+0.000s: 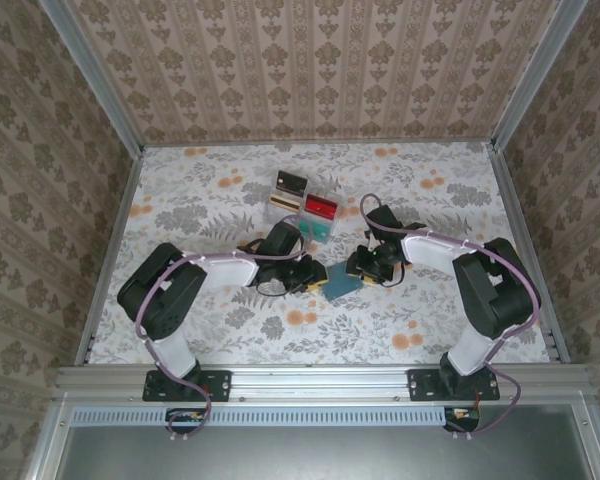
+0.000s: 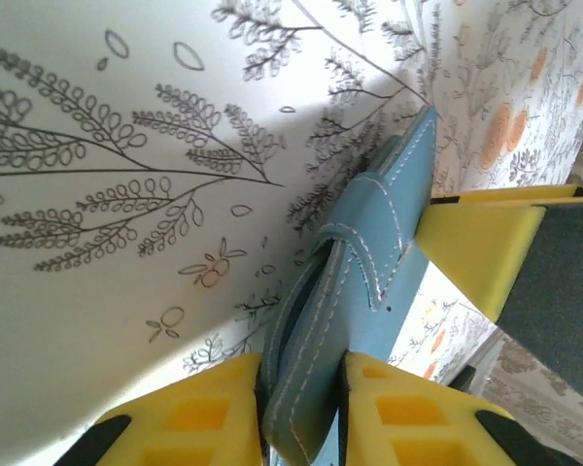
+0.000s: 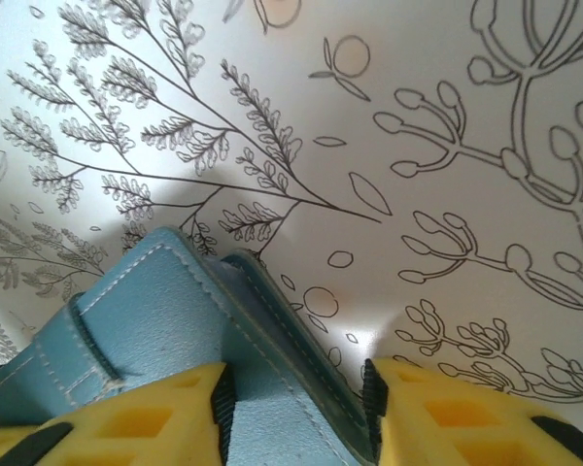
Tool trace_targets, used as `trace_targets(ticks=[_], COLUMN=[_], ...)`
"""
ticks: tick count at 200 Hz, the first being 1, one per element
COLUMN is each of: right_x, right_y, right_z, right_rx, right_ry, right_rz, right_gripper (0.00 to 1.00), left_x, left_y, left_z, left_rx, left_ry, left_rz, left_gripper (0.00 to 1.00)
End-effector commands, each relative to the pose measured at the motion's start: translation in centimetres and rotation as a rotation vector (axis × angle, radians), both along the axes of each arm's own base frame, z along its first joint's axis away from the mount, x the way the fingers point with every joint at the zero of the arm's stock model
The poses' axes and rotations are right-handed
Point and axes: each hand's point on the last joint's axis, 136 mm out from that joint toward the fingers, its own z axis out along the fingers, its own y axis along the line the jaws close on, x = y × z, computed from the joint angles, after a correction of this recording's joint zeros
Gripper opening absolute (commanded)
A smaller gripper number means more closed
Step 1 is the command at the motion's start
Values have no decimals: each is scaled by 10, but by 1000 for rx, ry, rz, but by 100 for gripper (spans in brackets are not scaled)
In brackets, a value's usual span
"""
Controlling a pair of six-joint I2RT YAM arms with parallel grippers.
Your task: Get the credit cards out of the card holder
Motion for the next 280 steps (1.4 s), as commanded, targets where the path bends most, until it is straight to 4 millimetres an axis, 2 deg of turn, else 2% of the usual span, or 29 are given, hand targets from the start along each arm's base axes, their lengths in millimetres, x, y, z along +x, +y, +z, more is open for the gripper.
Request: trace_targets(ticks=[1, 19, 51, 104, 122, 136, 155, 174, 205, 229, 259, 280], right_x=[18, 24, 25, 25, 25, 24, 23, 23, 21, 20, 21, 22], right_y=[-4, -17, -37, -47, -46, -47, -49, -51, -56, -61, -58, -45], right_z=[35, 52, 64, 59, 55, 52, 50, 49, 51, 51, 45, 41], right_rx=[2, -48, -85, -111, -110, -111, -119, -131, -144, -157, -167, -181], right_ry=[-153, -229, -285, -266, -253, -243, -237, -235, -243, -248, -230, -221], right_rz=[-19, -53, -120, -159, -166, -173, -180, -190, -210, -228, -210, -146], right_gripper=[48, 54, 63, 69, 69, 69, 69, 69, 69, 69, 67, 65], left_x=[1, 5, 18, 38, 39, 36, 30, 20, 4, -1, 7, 19], left_y=[19, 41, 71, 114, 125, 124, 110, 83, 41, 21, 28, 52], left_z=[15, 17, 37, 71, 73, 69, 62, 53, 41, 47, 62, 63], left_rx=[120, 274, 514, 954, 1081, 1119, 1115, 1053, 865, 700, 575, 519], left_ry=[-117, -204, -360, -570, -569, -570, -573, -573, -540, -515, -481, -432], left_rz=[-58, -103, -192, -261, -232, -219, -223, -264, -309, -323, -266, -164], left_gripper=[21, 20, 17, 17, 16, 17, 17, 21, 45, 58, 68, 75])
